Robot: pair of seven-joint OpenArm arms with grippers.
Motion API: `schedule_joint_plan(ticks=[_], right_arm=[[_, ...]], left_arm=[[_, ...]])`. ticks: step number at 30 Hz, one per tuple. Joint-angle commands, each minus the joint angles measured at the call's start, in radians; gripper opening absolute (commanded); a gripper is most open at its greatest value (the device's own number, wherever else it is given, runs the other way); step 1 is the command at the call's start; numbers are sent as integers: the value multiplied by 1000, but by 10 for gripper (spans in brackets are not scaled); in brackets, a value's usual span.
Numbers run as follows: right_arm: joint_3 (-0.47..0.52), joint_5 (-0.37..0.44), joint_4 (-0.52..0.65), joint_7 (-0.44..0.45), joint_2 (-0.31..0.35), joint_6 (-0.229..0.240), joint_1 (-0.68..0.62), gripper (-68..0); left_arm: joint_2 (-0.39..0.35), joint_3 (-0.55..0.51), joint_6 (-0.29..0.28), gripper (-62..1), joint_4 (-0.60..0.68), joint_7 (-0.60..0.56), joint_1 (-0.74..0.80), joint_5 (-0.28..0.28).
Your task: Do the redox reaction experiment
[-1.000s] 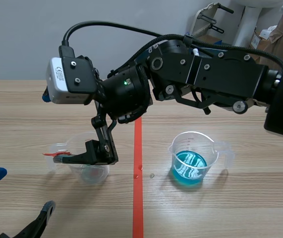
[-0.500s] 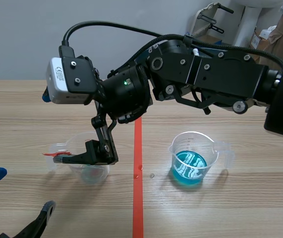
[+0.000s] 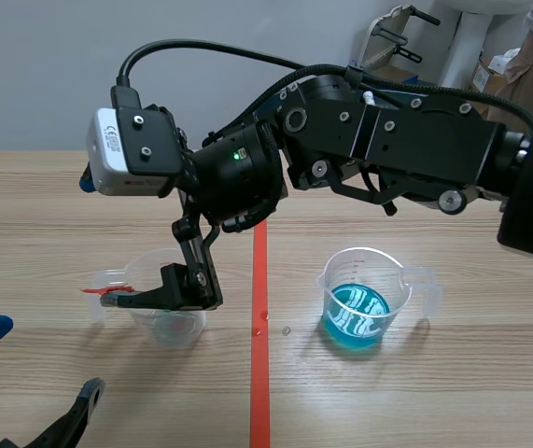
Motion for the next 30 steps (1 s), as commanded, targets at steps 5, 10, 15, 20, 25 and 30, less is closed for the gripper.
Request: schedule_joint_plan(ticks=[5,10,15,20,25,30], right_arm=[[9,14,12,8,-3,-7,12,4],[9,14,12,8,-3,-7,12,4],[9,14,12,9,-3,-7,12,4],[9,41,18,21,10,-6,5,4],[13,74,115,43,101,-31,-45,4],[55,131,280,42,257,-66,-134,4]], left_arm=[[0,-1,2,14,18,-14,-3,-3],[0,-1,2,14,18,-14,-3,-3],[0,-1,2,14,18,-14,-3,-3],[0,-1,2,14,18,-14,-3,-3],[0,-1,2,14,18,-14,-3,-3],[0,-1,4,14,18,-14,-3,-3]])
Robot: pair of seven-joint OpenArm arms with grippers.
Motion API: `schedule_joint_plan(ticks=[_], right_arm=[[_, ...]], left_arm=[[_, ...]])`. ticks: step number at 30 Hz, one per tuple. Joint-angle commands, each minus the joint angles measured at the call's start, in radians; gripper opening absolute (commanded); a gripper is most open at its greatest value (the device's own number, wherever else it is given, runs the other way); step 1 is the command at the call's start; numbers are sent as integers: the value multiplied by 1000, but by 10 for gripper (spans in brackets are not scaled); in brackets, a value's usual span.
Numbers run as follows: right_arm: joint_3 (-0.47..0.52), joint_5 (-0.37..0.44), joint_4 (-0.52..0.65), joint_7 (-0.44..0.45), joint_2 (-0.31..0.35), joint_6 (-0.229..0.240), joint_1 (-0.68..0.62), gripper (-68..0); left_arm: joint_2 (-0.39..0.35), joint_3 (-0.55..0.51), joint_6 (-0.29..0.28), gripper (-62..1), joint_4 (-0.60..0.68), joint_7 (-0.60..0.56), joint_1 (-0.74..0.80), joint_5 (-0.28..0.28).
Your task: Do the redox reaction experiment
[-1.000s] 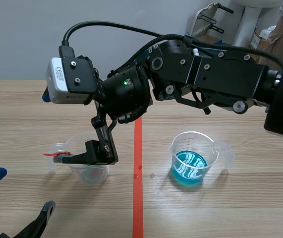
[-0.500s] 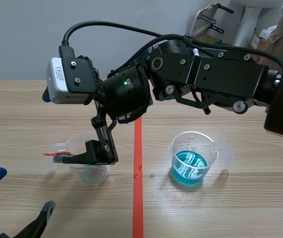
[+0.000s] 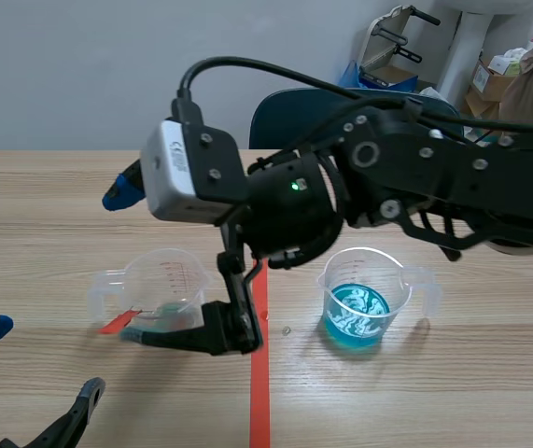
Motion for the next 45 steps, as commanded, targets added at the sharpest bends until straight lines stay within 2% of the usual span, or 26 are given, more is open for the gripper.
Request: schedule_joint_plan(ticks=[1,8,12,15,18,21,24,26,31,33,36,40,45], right_arm=[[44,51,55,14,60,-24,-17,4],[197,305,225,14,331,-112,-194,4],[336,431,295,14,474,-161,-328,4],[457,481,325,14,550,-201,-441,4],[605,527,331,-31,581,-201,-564,4],[765,548,331,-100,570,-200,-685,4],[925,550,331,-165,519,-199,-794,4],[1027,545,331,-212,457,-195,-849,4],[1242,528,345,-355,275,-114,-947,4],[1296,496,371,-389,216,-85,-993,4],[1347,441,440,-392,155,-74,-1082,4],[1383,418,563,-391,148,-75,-1218,4],[1430,418,663,-394,148,-76,-1363,4]], left_arm=[[0,-1,6,14,18,-14,-3,-3],[0,-1,6,14,18,-14,-3,-8],[0,-1,6,14,18,-14,-2,-49],[0,-8,6,14,18,-3,-2,-49],[0,-38,6,14,18,10,8,-50],[0,-90,6,14,19,9,30,-86],[5,-151,4,14,21,9,55,-108],[11,-193,-3,14,27,10,74,-109],[11,-275,-29,14,54,19,114,-122],[12,-305,-55,14,69,40,124,-124],[34,-355,-84,14,96,77,131,-119],[78,-417,-132,14,128,103,131,-80],[111,-454,-135,14,186,151,131,-17]])
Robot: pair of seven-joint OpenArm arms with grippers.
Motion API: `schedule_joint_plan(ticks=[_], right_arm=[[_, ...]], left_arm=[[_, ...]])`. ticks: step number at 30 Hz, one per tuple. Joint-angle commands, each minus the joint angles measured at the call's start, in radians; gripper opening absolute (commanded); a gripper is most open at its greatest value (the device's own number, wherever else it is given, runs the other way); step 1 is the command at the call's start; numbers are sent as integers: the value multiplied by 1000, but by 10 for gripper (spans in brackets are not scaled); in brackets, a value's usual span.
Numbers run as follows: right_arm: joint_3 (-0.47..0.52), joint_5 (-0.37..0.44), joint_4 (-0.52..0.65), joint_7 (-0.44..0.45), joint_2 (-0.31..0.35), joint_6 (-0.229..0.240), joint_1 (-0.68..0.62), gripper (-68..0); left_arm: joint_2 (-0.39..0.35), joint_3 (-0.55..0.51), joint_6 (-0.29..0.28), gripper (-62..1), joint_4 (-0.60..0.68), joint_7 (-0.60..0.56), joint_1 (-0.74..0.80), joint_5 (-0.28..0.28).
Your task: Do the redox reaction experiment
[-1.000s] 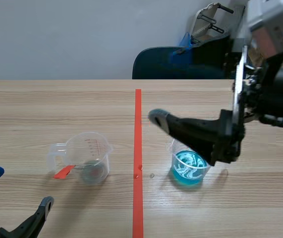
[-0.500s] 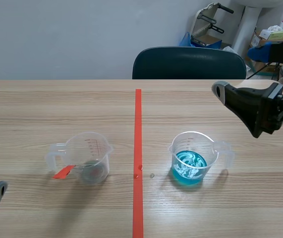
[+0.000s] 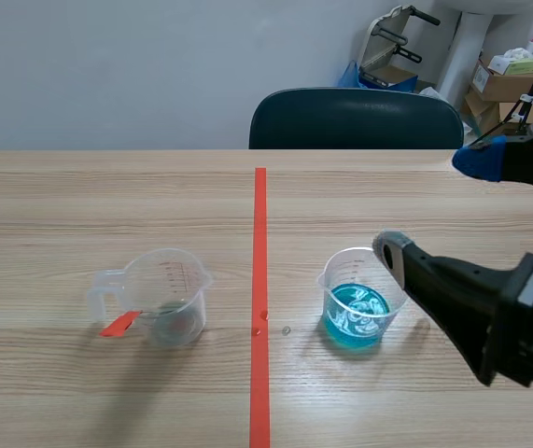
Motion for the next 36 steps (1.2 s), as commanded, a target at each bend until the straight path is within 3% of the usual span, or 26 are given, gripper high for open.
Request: schedule_joint_plan(ticks=[1,5,16,36], right_arm=[[18,14,3,15,16,-4,-21,4],[17,14,33,15,16,-4,-80,4],[21,2,36,10,16,-4,-79,4],[21,-1,36,-1,16,-4,-79,4]], left_arm=[[2,-2,2,14,38,0,0,1],[7,-3,3,14,90,34,0,4],[71,-42,-1,14,173,87,-6,72],[71,-42,0,14,173,82,-6,71]])
